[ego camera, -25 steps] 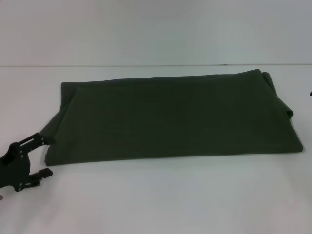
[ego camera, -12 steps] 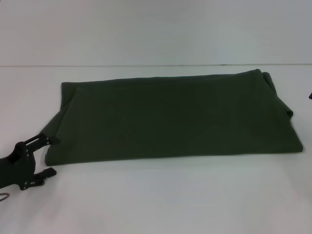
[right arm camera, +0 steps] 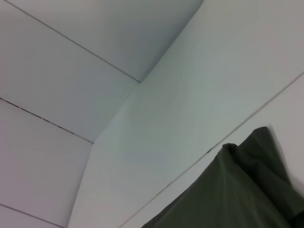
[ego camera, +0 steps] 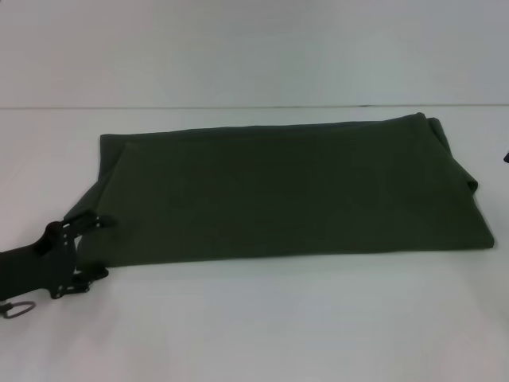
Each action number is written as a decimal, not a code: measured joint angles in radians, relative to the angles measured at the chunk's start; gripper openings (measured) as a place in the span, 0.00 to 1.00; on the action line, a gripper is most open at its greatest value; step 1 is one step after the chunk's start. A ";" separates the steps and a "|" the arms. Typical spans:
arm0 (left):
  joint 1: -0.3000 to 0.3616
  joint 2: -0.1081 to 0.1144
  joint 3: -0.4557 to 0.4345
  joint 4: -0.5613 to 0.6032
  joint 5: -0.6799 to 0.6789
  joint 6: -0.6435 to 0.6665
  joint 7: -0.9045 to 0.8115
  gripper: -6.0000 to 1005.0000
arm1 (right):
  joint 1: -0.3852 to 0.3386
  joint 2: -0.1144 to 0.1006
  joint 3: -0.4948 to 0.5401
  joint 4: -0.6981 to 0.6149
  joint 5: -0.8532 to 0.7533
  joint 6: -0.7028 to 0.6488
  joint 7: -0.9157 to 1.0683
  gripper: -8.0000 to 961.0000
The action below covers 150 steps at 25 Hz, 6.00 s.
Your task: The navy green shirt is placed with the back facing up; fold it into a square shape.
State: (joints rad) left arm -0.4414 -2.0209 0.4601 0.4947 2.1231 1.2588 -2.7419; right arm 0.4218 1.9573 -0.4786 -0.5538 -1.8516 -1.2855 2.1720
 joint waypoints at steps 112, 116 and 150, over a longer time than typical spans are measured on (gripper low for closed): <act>-0.233 -0.149 0.255 0.257 -0.302 0.051 0.334 0.11 | 0.010 0.004 0.040 0.028 0.002 0.064 -0.004 0.76; -0.304 -0.146 0.455 0.182 -0.303 -0.062 0.366 0.13 | 0.011 0.005 0.033 0.033 0.001 0.066 -0.005 0.76; -0.137 -0.053 0.384 0.219 -0.211 0.070 0.128 0.88 | 0.012 0.003 0.032 0.040 -0.002 0.077 -0.004 0.76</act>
State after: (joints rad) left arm -0.5787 -2.0741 0.8440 0.7132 1.9122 1.3288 -2.6136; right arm 0.4342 1.9600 -0.4464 -0.5137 -1.8540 -1.2082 2.1676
